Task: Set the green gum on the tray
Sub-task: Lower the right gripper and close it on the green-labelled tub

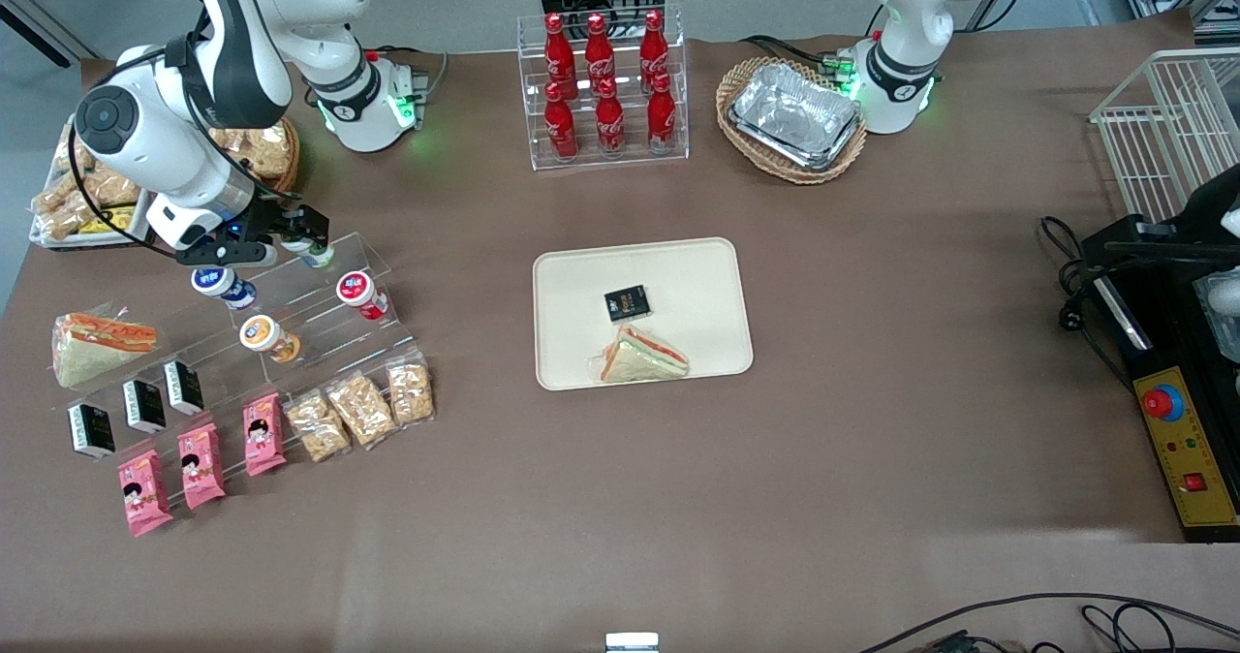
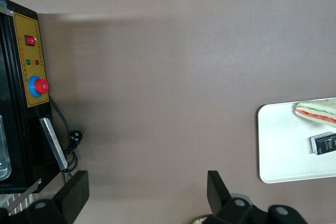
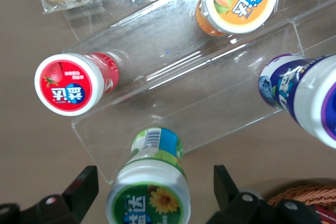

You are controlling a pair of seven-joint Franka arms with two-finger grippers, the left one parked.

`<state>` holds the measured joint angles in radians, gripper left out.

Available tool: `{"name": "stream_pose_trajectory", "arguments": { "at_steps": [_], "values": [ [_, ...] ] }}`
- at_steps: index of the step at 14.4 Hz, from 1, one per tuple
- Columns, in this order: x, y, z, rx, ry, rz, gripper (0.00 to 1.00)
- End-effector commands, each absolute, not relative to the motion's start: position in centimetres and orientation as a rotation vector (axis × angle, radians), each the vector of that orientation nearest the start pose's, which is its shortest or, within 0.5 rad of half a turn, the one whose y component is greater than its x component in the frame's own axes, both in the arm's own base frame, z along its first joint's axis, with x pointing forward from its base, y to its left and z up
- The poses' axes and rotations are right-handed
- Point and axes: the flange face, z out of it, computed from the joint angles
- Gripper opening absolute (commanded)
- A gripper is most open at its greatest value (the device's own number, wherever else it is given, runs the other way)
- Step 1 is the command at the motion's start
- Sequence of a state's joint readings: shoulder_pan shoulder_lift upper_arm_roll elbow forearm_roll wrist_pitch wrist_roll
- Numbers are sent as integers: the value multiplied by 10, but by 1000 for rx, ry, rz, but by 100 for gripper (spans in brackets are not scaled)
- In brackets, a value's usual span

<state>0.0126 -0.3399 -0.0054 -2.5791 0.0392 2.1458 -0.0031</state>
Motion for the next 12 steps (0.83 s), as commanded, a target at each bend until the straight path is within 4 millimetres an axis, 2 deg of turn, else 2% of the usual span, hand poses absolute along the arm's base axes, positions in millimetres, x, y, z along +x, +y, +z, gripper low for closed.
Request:
{"name": "stream_pose_trajectory", "arguments": {
  "at_steps": [1, 2, 5, 12],
  "values": [
    [400, 1, 371, -3111, 16, 148, 94],
    [399, 1, 372, -3111, 16, 153, 89],
    [397, 2, 376, -3112, 11, 162, 83],
    [396, 3, 380, -3110, 1, 191, 49]
  ]
}}
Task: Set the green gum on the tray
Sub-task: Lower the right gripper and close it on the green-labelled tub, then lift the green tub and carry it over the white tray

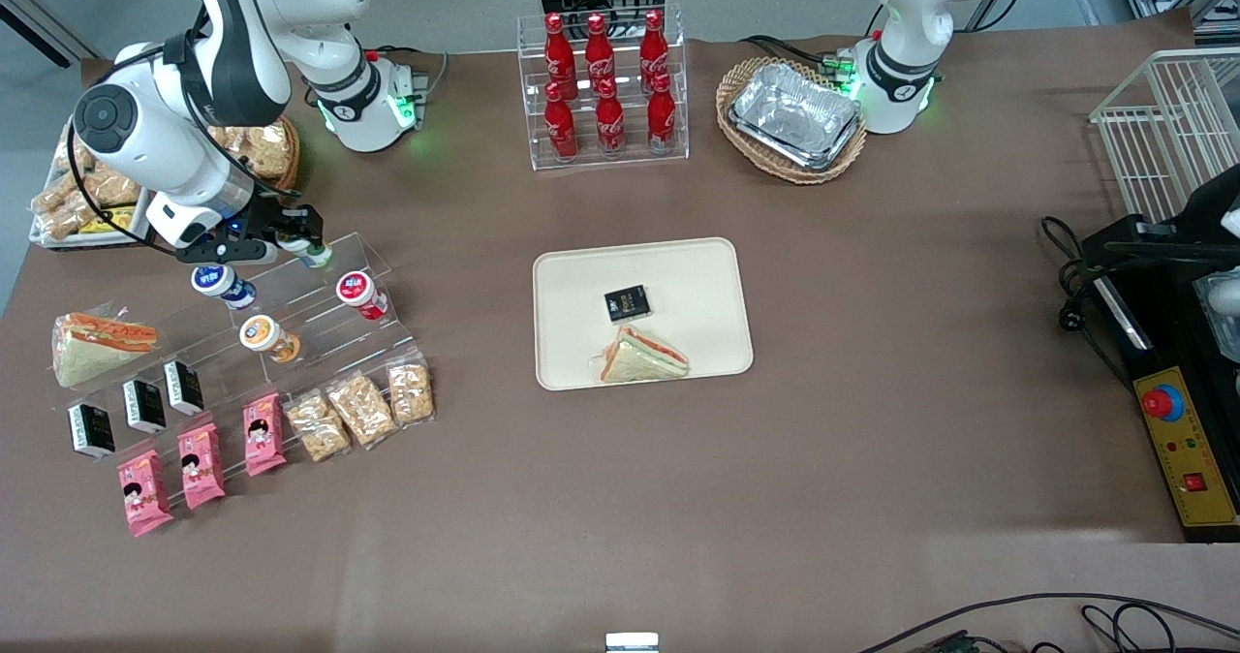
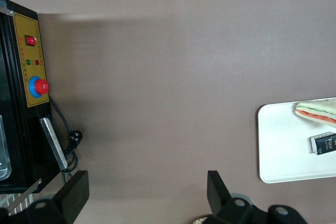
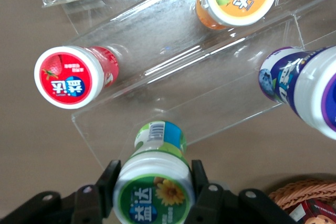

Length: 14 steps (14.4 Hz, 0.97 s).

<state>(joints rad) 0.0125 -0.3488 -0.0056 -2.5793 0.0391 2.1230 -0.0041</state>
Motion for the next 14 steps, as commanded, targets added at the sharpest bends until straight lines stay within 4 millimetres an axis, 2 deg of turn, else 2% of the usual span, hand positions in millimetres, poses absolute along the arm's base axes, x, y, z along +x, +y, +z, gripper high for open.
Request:
{"name": "stream_pose_trajectory", "arguments": {
  "at_steps": [1, 2, 4, 9, 12, 14],
  "values": [
    [397, 4, 386, -3111, -4, 179, 42],
    [400, 6, 394, -3112, -9, 177, 41],
    [412, 6, 427, -3110, -13, 191, 41],
    [452, 7, 540, -3104, -25, 236, 41],
    [474, 15, 600, -3089, -37, 243, 41],
    [480, 34, 623, -3056, -29, 243, 41]
  ]
}}
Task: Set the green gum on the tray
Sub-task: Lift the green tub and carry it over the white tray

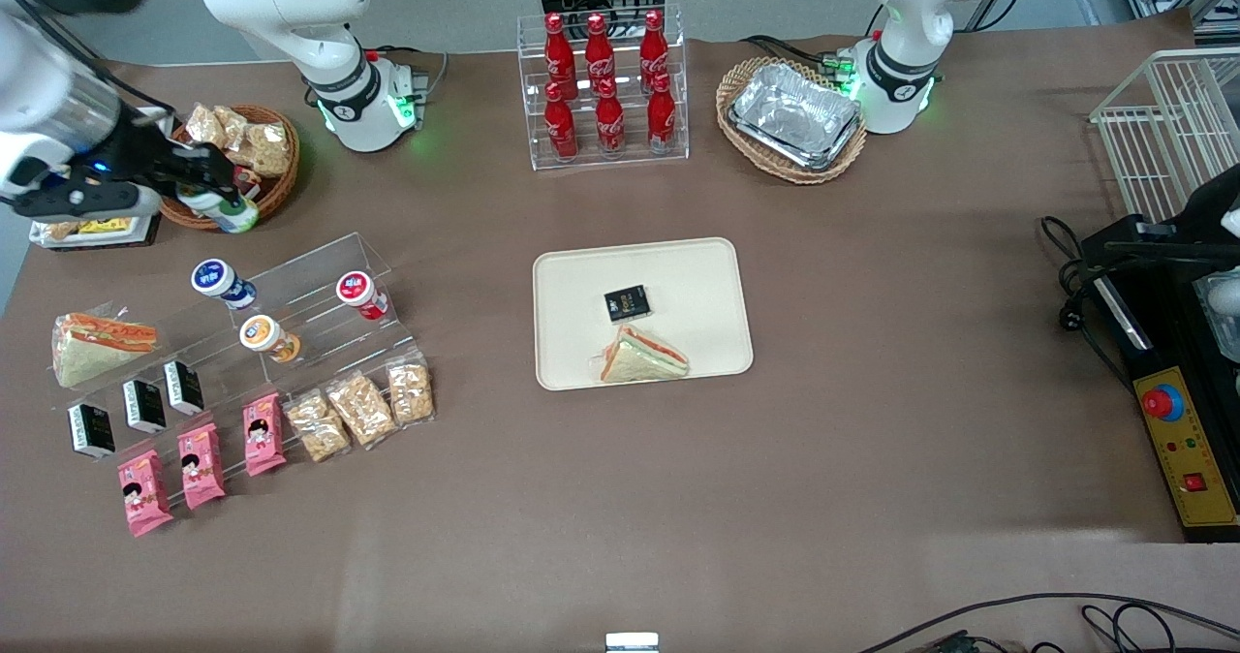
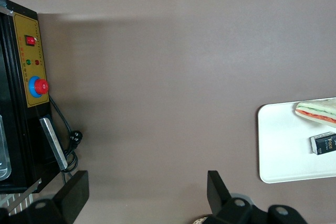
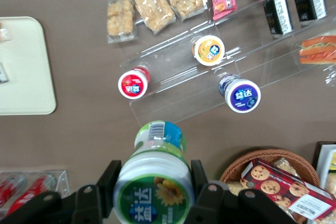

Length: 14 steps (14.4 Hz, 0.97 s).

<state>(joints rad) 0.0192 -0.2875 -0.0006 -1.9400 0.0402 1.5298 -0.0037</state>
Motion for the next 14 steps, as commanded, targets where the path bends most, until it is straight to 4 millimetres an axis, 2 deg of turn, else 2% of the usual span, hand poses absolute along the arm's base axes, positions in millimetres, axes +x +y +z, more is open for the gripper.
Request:
{"name": "stream_pose_trajectory", "arguments": {
  "at_steps": [1, 3, 6, 7, 9, 11, 14],
  "values": [
    [482, 52, 624, -3031, 29, 248, 41],
    [482, 111, 616, -3043, 76, 277, 39],
    [487, 203, 586, -3070, 202, 280, 39],
    [488, 235, 574, -3068, 237, 253, 39],
    [487, 290, 534, -3084, 278, 242, 39],
    [485, 326, 495, -3090, 313, 235, 39],
    [480, 357, 440, -3082, 354, 197, 39]
  ]
}}
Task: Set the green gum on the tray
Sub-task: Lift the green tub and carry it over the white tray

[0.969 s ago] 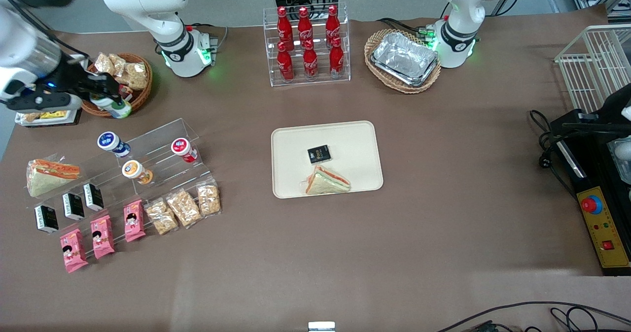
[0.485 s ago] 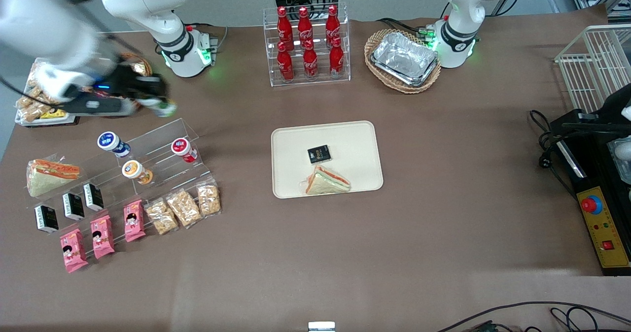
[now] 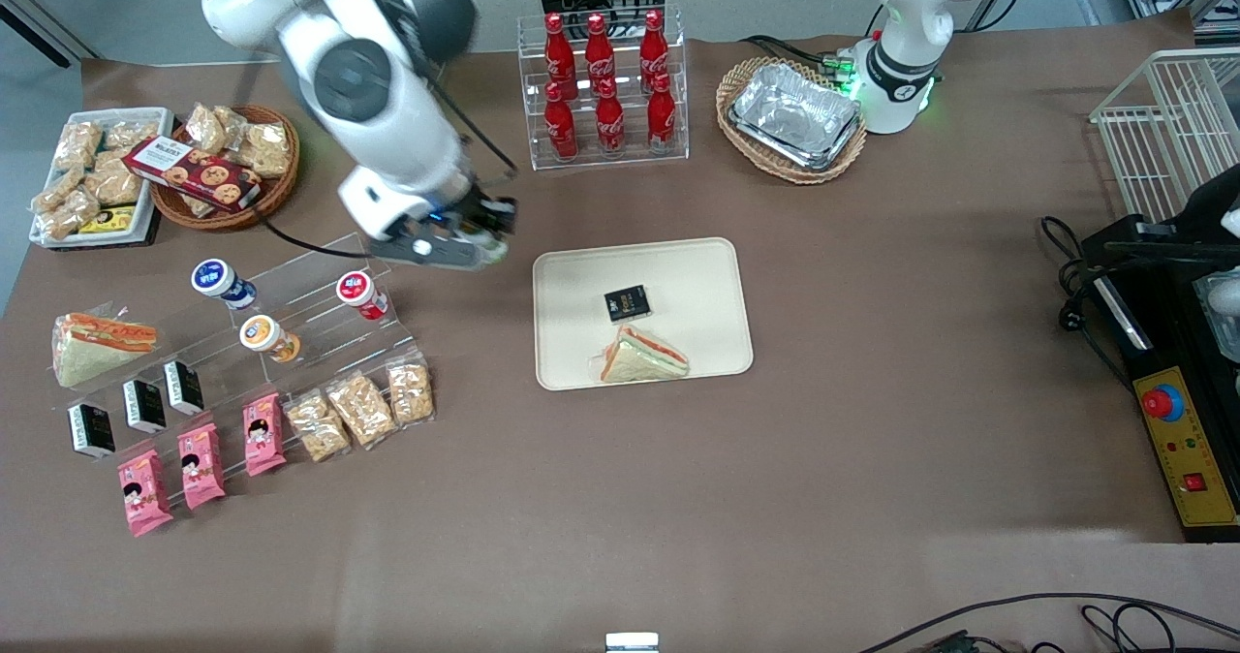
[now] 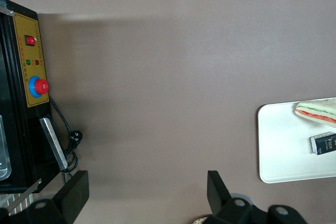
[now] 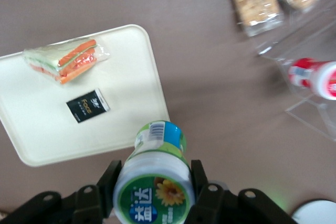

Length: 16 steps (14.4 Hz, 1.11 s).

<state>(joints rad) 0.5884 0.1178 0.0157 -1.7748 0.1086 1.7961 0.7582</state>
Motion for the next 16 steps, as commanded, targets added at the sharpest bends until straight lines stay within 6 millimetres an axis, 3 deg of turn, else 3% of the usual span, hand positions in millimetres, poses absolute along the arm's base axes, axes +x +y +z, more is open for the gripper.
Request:
{"name": "stream_pose_trajectory", "arguments": {
  "at_steps": [1, 3, 7, 9, 14, 16],
  "values": [
    [479, 362, 422, -3079, 351, 191, 39],
    [478, 365, 385, -3071, 362, 176, 38],
    [458, 376, 314, -3069, 356, 133, 38],
    [450, 381, 287, -3081, 342, 139, 38],
    [424, 403, 242, -3070, 362, 94, 39],
    [423, 403, 235, -3070, 359, 90, 40]
  ]
}}
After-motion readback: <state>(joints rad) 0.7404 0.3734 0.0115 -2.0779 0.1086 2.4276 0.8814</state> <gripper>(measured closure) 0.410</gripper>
